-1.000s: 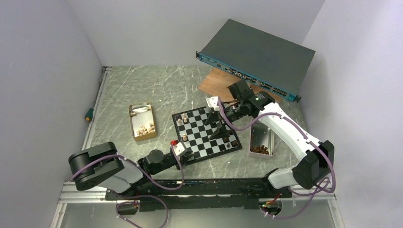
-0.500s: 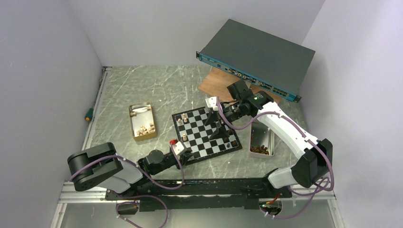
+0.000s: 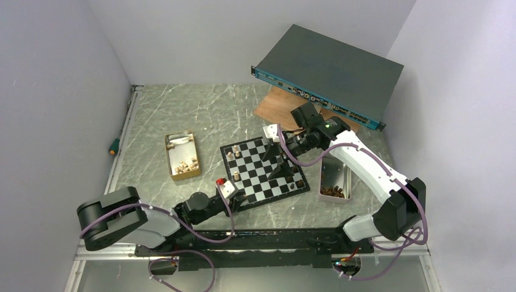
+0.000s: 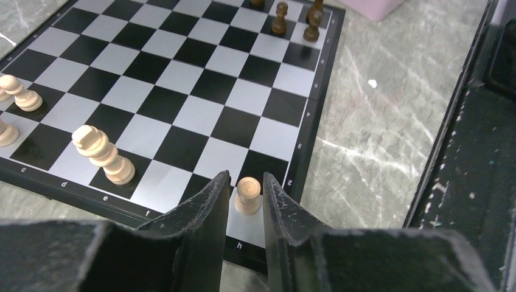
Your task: Set up the chess pieces on the board
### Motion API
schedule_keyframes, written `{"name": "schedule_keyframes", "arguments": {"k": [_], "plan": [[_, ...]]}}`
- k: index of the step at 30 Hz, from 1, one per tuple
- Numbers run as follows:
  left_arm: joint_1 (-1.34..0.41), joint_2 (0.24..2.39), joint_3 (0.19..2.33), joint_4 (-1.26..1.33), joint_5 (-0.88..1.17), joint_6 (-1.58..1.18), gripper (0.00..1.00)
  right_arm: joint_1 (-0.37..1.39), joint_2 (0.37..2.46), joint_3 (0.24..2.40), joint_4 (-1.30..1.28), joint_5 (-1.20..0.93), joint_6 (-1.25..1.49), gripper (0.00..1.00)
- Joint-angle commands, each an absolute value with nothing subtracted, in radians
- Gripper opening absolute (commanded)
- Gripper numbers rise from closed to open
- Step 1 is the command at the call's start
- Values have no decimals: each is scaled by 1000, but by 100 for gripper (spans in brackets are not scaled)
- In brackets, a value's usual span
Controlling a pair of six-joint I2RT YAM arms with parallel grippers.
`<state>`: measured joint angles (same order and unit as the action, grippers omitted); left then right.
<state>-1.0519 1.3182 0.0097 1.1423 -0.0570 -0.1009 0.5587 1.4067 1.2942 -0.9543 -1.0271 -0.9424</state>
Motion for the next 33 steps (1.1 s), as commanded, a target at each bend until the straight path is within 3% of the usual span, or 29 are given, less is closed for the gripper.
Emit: {"name": "schedule_keyframes", "arguments": {"k": [1,5,9,12,21,33], "plan": [[-1060,1217,-48,1123,-81,-147,34,555,1400,1307,-964,-1060,-974,69],[-1058,1013,-7,850,-107,-185,40,555,1402,1307,-965,-1060,-976,69],[-1058,832,71,593,-164,-242,60,555,1404,1309,-968,-1063,-979,69],[-1058,775,152,377,-167,-282,68,556,1401,1310,-969,-1063,-979,69],[-1057,951,565,-280,-95,-394,71,555,1397,1313,-975,-1061,-982,69],[-1053,1281,886,-600,-139,-482,68,523,1363,1322,-997,-1036,-1000,69]]}}
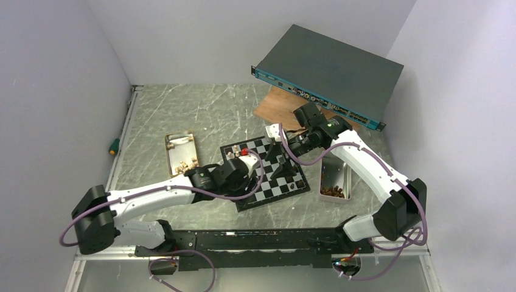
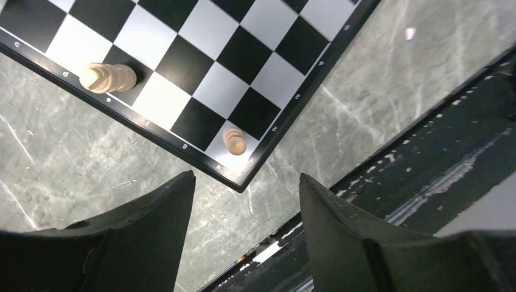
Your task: Set up the chess pieces on the board
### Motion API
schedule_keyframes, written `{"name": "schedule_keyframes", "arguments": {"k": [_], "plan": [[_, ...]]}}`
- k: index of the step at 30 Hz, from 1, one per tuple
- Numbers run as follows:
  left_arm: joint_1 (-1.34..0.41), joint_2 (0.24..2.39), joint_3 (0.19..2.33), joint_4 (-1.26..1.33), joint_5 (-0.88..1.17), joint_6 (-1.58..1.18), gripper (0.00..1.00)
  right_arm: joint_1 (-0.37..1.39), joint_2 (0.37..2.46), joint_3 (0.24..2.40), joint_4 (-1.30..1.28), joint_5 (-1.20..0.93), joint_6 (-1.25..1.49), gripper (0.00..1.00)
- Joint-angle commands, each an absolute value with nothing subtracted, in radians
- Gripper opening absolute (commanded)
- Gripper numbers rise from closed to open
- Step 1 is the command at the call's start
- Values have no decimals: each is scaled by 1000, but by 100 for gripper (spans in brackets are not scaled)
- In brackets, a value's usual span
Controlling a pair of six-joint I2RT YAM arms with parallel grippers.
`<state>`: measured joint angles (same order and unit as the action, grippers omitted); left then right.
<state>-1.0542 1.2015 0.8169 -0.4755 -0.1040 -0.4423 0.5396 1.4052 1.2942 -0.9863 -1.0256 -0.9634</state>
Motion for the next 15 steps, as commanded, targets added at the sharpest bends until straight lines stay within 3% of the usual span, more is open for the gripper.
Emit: {"name": "schedule_keyframes", "arguments": {"k": [1,15], "plan": [[-1052,1302,896,-597,-141,-481,67,516,1359,1322,-998,-1036,-1001,69],[-1035,1445,954,-536,-116,-462,53,474,1335,1318,-1009,-1057,-1019,69]]}}
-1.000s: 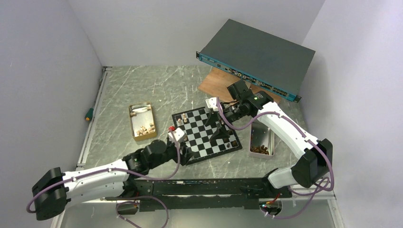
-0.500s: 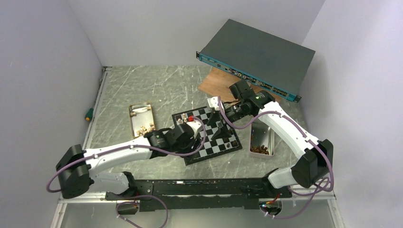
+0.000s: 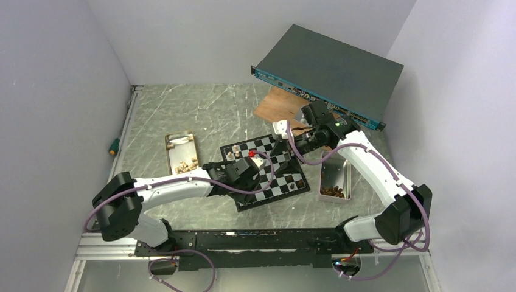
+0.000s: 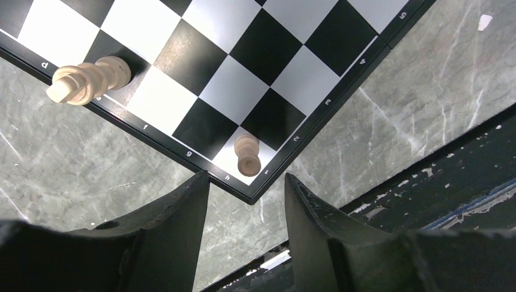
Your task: Set up the chess pieces on the board
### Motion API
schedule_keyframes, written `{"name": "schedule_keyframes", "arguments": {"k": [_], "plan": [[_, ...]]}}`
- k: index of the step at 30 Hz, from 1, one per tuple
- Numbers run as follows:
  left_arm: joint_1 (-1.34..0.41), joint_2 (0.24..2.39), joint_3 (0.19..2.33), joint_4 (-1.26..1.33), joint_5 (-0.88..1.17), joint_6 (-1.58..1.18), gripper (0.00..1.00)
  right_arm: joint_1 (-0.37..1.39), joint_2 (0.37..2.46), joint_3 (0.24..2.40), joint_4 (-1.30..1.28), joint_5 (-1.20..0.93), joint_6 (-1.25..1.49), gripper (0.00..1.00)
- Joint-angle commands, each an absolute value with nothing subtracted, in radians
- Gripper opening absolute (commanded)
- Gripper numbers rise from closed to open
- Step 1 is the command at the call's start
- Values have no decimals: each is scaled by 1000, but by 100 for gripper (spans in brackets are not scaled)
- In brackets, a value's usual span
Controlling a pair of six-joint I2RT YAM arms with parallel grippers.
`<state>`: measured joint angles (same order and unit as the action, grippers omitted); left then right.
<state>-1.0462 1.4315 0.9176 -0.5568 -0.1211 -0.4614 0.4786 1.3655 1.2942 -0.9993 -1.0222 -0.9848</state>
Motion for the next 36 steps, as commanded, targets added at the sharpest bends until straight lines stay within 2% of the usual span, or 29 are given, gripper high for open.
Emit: {"name": "schedule_keyframes", "arguments": {"k": [1,10,21,26,30,36], "plan": [[-1033,1450,954,-532,-112,-461,51,474,1335,1318,-1009,-1057,-1019,69],[-1014,1472,957,-516,-75,-451,39,471,1339,1316,-1013,-1058,-1023,69],[-1010,1505,972,-517,-75,-445,34,471,1342,1316,-1017,-1060,-1026,69],[-1009,1519,983,-525,-67,-443,27,471,1342,1316,-1017,-1060,-1028,69],[-1009,1518,983,-542,-63,-447,17,471,1343,1316,-1017,-1060,-1028,69],[-1010,1503,973,-568,-50,-458,11,471,1344,1316,-1018,-1063,-1028,69]]}}
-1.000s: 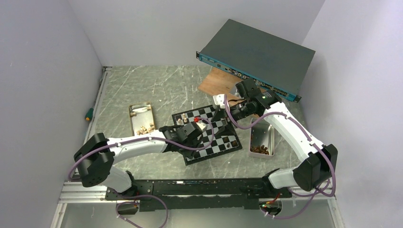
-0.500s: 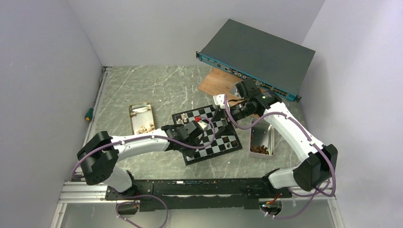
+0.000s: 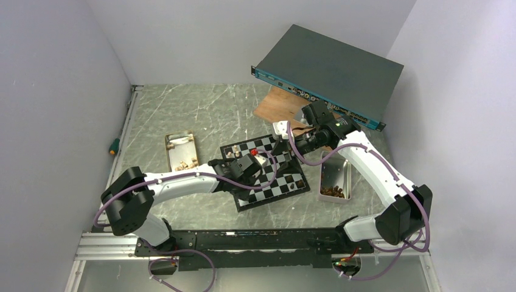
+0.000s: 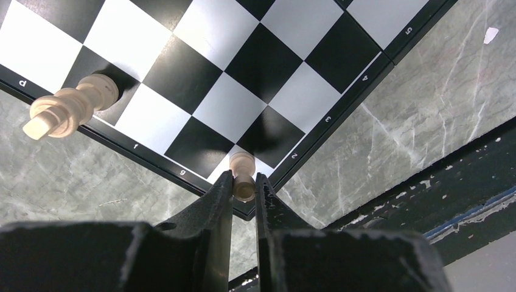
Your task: Set up the chess pieces on the board
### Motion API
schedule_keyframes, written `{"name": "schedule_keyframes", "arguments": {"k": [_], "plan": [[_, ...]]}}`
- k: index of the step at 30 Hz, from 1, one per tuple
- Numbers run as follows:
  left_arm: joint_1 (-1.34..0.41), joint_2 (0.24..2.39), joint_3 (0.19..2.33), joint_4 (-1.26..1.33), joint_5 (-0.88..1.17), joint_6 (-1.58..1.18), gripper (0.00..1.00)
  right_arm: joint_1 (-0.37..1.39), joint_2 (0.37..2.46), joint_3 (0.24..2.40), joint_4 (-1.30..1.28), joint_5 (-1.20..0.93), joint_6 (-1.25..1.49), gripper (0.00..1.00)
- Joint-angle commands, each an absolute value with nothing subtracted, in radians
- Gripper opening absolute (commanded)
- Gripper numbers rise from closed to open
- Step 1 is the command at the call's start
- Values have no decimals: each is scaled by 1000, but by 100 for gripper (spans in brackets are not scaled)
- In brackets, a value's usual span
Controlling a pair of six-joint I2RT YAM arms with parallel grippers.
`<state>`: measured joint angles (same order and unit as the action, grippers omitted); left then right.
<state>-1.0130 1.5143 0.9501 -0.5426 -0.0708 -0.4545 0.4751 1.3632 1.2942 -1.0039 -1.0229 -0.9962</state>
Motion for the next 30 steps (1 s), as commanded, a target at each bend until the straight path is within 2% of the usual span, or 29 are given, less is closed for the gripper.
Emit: {"name": "schedule_keyframes", "arguments": {"k": [1,18,30], "plan": [[-1010,1501,970,-571,-48,-460,11,471,1343,1316,-1019,-1063,-1028,69],[-1011,1477,958,-613,-68,-470,8,471,1346,1315,-1018,-1066,-1028,70],[-1011,1501,960,-605,-52,-467,15,471,1346,1315,-1019,-1067,-1029,70]]}}
